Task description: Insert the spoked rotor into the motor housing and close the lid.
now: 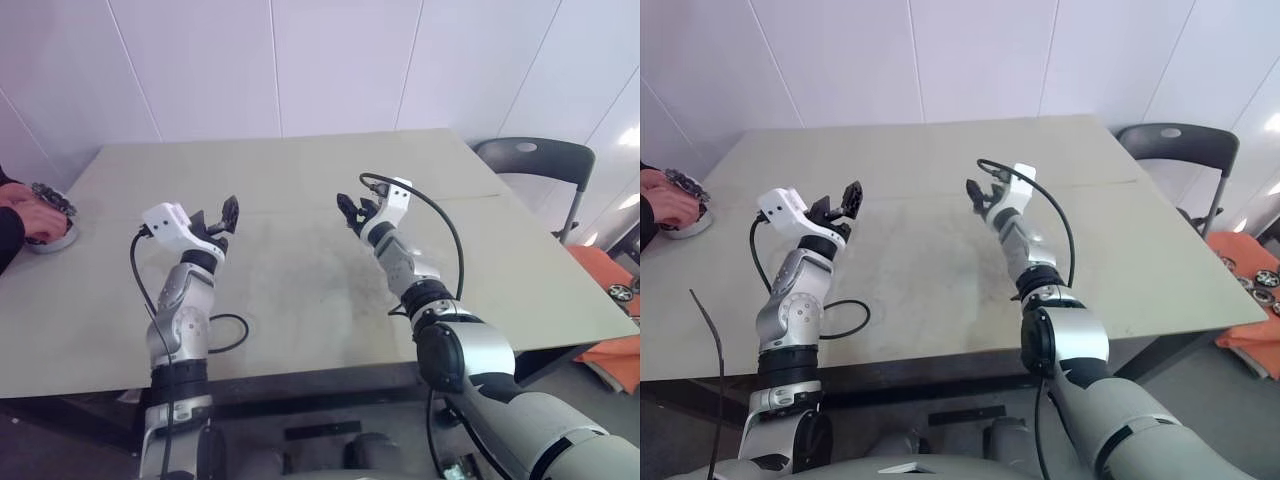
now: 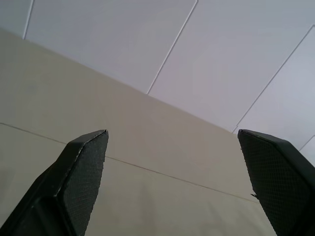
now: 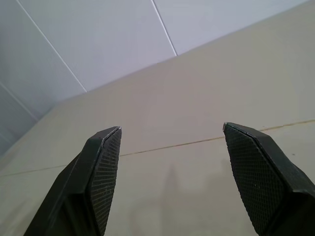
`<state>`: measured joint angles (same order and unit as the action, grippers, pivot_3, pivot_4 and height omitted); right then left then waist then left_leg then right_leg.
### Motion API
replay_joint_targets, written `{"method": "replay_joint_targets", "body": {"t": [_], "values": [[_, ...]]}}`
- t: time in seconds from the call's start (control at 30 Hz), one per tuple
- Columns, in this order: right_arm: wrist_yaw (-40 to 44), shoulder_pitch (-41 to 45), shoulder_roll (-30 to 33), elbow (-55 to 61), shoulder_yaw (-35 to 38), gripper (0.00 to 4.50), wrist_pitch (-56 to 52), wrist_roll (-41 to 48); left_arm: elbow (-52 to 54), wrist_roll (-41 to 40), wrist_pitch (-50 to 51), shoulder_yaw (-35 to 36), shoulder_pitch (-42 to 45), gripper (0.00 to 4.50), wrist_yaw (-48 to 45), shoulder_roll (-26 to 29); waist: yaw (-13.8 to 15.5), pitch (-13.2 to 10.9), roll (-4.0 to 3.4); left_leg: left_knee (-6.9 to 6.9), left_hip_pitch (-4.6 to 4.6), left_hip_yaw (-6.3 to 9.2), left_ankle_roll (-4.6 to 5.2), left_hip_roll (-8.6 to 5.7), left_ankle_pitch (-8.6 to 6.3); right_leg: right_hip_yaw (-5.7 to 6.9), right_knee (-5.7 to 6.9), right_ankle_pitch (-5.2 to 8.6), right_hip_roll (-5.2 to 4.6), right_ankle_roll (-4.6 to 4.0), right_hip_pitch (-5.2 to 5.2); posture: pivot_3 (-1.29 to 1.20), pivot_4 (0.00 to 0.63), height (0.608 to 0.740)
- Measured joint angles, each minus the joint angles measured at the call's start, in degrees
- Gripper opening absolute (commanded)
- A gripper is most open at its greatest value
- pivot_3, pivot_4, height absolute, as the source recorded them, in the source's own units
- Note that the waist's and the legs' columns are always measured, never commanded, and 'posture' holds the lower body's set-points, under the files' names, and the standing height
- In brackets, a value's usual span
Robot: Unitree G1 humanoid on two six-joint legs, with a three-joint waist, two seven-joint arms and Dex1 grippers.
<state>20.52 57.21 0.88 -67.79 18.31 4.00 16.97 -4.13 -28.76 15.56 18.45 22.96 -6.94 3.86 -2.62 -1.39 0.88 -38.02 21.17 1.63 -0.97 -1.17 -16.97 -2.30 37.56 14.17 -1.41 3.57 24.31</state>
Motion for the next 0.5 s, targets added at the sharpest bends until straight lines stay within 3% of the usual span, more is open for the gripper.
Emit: {"method": "replay_joint_targets", "body": {"t": [0.5], "values": [[-1.3, 0.0, -0.4, 0.0, 0.0, 3.46, -0.3, 0.0, -0.8, 0.0, -0.1, -0.7, 0.5, 4.48, -0.5, 0.0, 0.1, 0.0, 0.0, 0.0, 0.01, 0.0, 0.0, 0.0, 0.0, 0.0, -0.01, 0.0, -0.01, 0.0, 0.0, 0.0, 0.0, 0.74]]}}
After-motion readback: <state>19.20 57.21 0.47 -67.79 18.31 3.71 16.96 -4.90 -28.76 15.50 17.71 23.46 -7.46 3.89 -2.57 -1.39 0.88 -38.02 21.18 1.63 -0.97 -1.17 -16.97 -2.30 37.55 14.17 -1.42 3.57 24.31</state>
